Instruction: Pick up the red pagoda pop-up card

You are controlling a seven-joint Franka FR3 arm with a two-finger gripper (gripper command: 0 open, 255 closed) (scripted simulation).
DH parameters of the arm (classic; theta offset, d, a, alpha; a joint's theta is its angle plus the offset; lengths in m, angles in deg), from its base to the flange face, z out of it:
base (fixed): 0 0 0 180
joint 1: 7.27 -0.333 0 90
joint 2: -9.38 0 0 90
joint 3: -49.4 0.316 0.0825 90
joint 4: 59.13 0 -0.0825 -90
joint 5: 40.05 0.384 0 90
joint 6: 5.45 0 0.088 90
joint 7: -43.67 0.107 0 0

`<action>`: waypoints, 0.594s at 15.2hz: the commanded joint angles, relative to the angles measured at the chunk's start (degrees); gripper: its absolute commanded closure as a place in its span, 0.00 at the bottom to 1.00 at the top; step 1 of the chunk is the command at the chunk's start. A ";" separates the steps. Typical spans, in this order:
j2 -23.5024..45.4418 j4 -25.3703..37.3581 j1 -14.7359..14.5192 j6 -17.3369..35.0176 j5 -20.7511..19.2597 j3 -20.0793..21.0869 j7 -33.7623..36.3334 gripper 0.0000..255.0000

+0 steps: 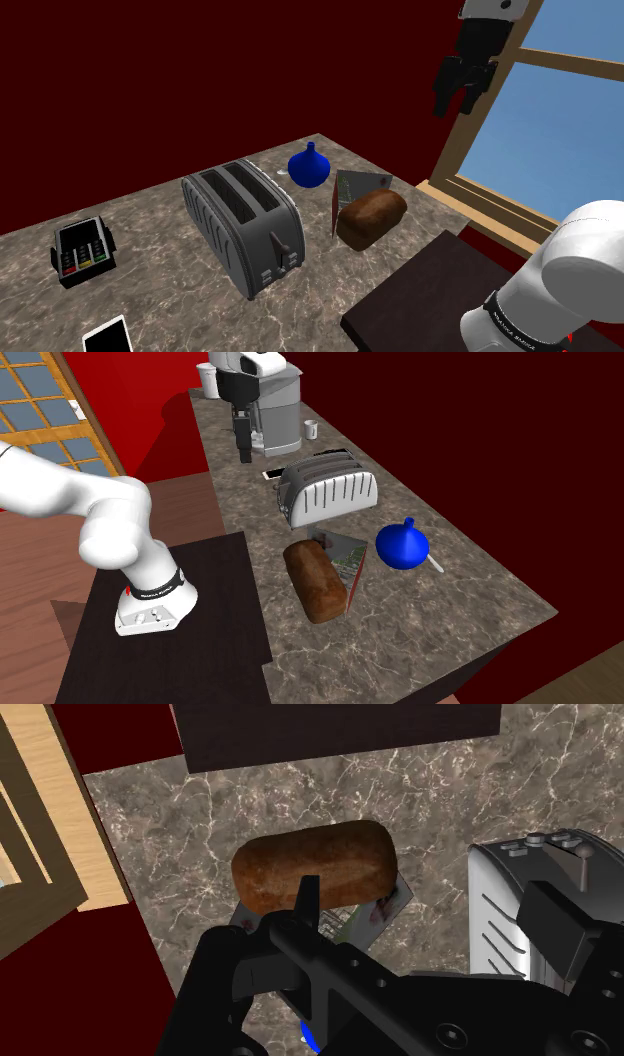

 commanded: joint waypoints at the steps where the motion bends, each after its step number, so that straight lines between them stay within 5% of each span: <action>1: 0.00 0.00 0.00 0.00 0.00 0.00 0.00 0.00; 9: 10.80 -4.18 1.67 14.65 1.56 4.73 10.21 0.00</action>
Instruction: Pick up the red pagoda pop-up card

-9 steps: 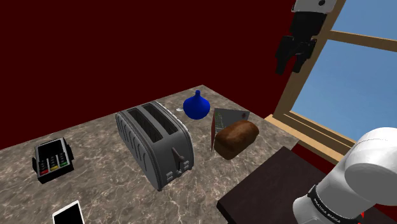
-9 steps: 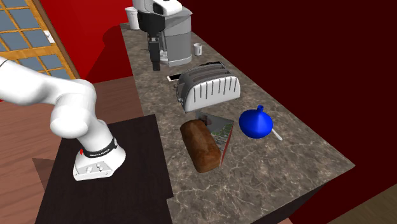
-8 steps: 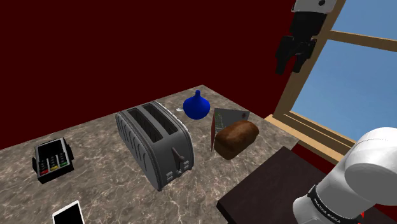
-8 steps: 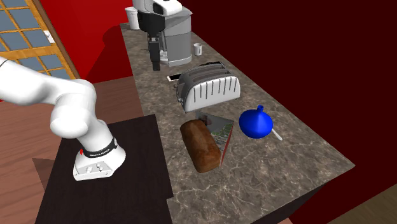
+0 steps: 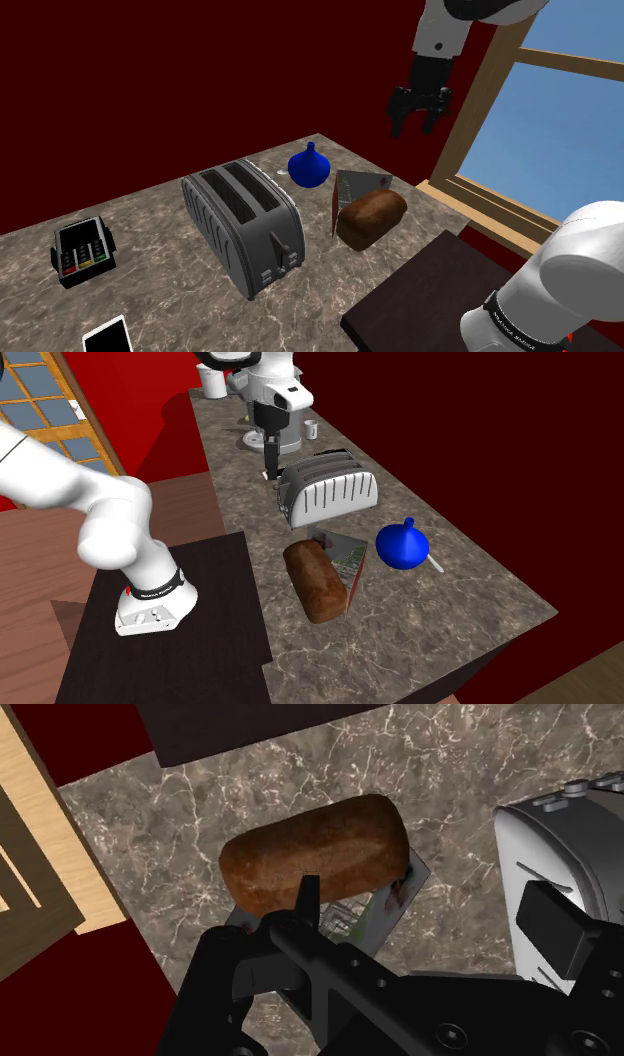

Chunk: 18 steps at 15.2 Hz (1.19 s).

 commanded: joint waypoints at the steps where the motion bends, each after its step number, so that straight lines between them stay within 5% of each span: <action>1: 3.12 -0.82 0.51 3.92 0.09 0.92 2.43 0.00; 18: 37.89 8.74 3.53 27.35 -4.61 4.90 24.63 0.00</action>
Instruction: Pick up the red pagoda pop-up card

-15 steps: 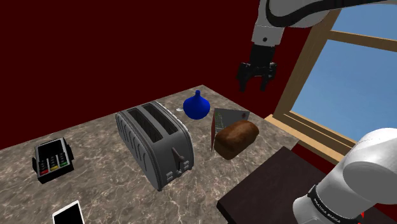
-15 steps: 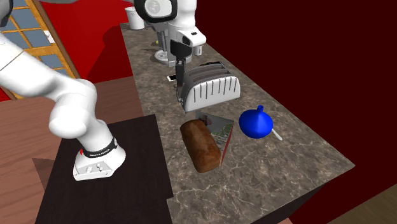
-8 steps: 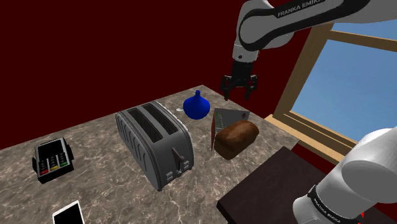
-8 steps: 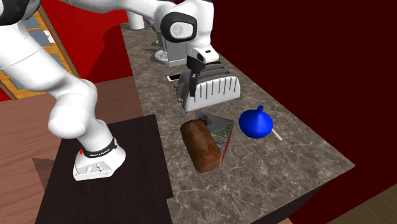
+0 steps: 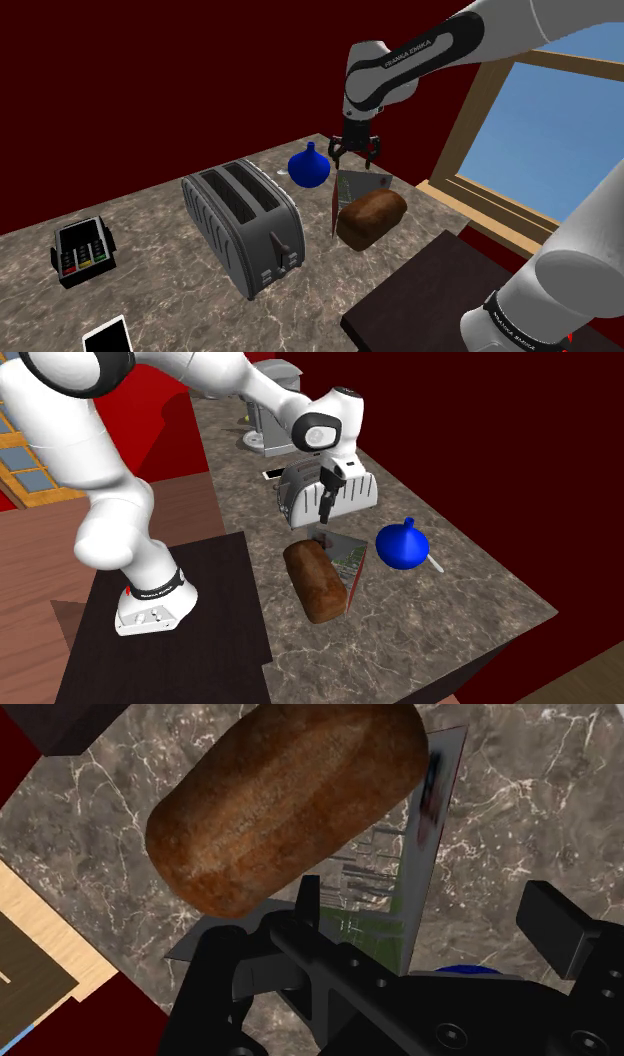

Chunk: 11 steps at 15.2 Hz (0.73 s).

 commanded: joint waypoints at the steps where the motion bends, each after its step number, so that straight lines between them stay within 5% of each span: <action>1: 5.08 2.52 0.06 2.32 -1.07 -0.15 2.84 0.00; 6: 15.99 9.48 -0.19 5.50 -3.18 -1.59 8.71 0.00; 11: 18.30 9.13 -0.32 8.13 -3.50 -1.79 9.04 0.00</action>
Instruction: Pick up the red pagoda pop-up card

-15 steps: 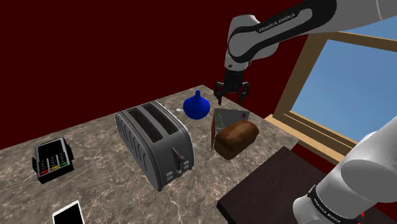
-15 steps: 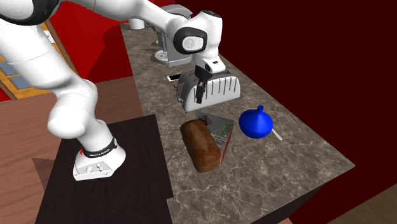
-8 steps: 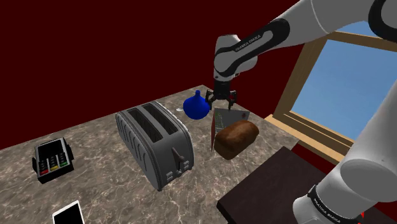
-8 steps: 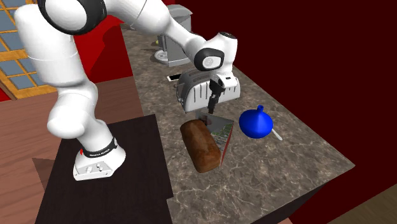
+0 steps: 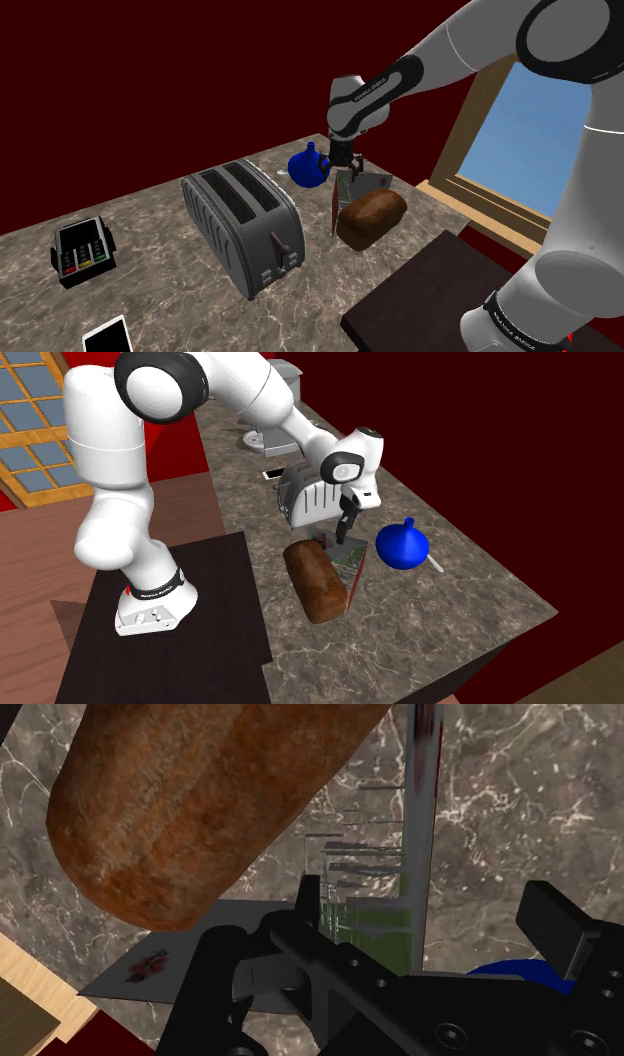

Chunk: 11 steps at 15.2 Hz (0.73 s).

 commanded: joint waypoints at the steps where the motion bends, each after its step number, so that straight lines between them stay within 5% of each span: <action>1: 1.24 -0.04 -0.03 1.30 -0.18 -0.10 0.12 0.00; 5: 2.66 -0.25 -0.10 2.91 -0.38 -0.19 0.27 0.00; 6: 2.64 -0.26 -0.08 2.92 -0.38 -0.20 0.25 1.00; 11: 2.70 -0.23 -0.09 2.94 -0.39 -0.20 0.25 1.00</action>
